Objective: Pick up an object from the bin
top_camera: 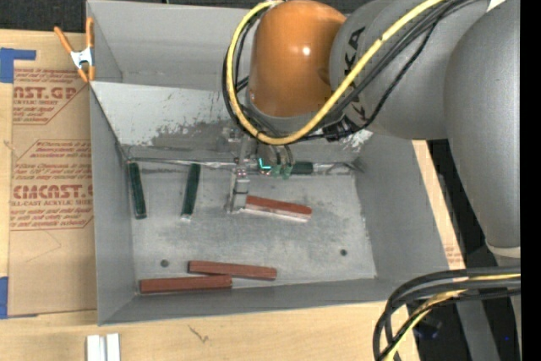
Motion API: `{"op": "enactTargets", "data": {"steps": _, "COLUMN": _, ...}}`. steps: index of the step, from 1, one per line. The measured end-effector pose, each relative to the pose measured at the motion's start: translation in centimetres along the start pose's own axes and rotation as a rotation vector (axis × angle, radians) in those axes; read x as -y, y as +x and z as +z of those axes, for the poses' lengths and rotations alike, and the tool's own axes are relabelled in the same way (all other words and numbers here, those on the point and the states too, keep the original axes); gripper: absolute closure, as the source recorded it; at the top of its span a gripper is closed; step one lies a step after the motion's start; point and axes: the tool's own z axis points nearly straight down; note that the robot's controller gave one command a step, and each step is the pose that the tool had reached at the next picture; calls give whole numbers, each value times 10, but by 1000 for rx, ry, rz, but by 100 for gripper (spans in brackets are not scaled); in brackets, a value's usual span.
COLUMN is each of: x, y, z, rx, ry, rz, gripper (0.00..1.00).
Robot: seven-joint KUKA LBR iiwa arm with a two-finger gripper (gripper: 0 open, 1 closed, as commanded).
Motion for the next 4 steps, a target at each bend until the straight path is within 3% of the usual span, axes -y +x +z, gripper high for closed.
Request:
{"op": "enactTargets", "data": {"steps": 1, "x": 6, "y": 1, "z": 16, "rx": 7, "ry": -1, "rz": -72, "gripper": 0}}
{"op": "enactTargets", "data": {"steps": 2, "x": 33, "y": 11, "z": 61, "rx": 0, "ry": 1, "rz": -116, "gripper": 0}}
{"op": "enactTargets", "data": {"steps": 3, "x": 46, "y": 1, "z": 116, "rx": -1, "ry": 2, "rz": -52, "gripper": 100}}
{"op": "enactTargets", "data": {"steps": 4, "x": 46, "y": 1, "z": 116, "rx": -1, "ry": 1, "rz": -53, "gripper": 100}}
